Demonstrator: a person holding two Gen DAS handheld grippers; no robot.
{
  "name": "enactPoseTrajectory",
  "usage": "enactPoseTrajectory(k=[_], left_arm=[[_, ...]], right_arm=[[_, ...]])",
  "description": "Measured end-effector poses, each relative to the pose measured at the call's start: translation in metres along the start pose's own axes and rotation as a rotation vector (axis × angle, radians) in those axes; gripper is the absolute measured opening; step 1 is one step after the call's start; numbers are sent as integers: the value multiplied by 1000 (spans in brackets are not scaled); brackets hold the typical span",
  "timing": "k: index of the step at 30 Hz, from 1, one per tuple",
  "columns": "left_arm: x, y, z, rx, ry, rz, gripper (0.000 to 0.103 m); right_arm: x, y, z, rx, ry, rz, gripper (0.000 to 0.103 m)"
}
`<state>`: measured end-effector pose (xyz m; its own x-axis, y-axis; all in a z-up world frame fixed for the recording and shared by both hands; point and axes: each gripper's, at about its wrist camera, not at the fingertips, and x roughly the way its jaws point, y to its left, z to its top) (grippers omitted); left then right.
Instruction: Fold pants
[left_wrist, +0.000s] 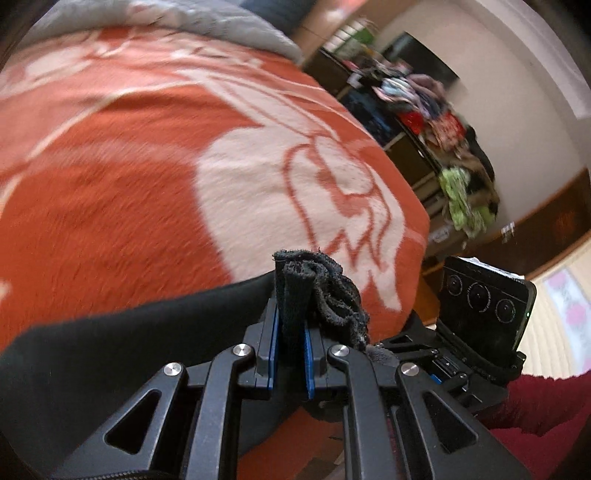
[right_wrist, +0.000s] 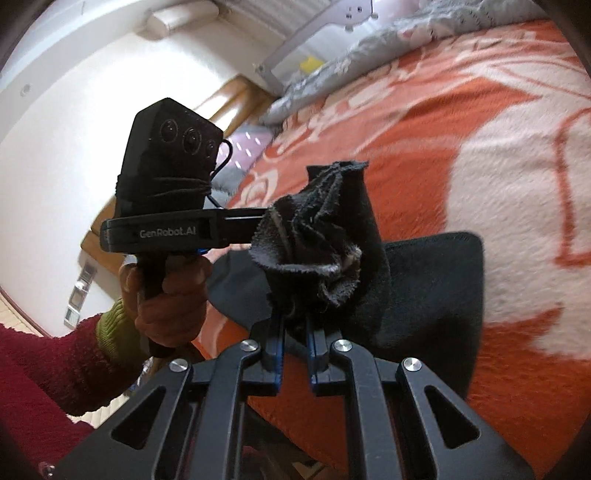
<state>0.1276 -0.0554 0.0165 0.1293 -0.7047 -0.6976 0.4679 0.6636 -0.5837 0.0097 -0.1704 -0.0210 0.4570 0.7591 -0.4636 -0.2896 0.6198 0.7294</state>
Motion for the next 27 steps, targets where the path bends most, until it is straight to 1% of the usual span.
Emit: enactPoseTrajectory(k=[8, 10, 12, 17, 20, 22, 24, 26, 27], left_arm=[[7, 44, -23, -134, -19, 19, 11], [8, 51, -28, -157, -22, 37, 10], [10, 58, -33, -180, -26, 58, 10], [5, 73, -47, -244, -46, 69, 10], [1, 80, -56, -279, -58, 81, 11], [-3, 83, -61, -303, -71, 85, 12], [-8, 86, -68, -320, -83, 101, 14], [-15, 87, -73, -335, -98, 114, 18], [-19, 88, -77, -347, -110, 117, 22]], right_arm=[[30, 2, -5, -14, 91, -54, 11], [37, 2, -3, -17, 113, -75, 14], [44, 1, -1, -16, 132, -89, 14], [56, 2, 1, -14, 162, -89, 18], [59, 1, -1, -13, 175, -77, 26], [63, 4, -2, -15, 180, -66, 34], [65, 8, -4, -25, 185, -62, 38], [66, 11, -6, -30, 192, -57, 39], [66, 13, -6, -31, 194, -57, 39]])
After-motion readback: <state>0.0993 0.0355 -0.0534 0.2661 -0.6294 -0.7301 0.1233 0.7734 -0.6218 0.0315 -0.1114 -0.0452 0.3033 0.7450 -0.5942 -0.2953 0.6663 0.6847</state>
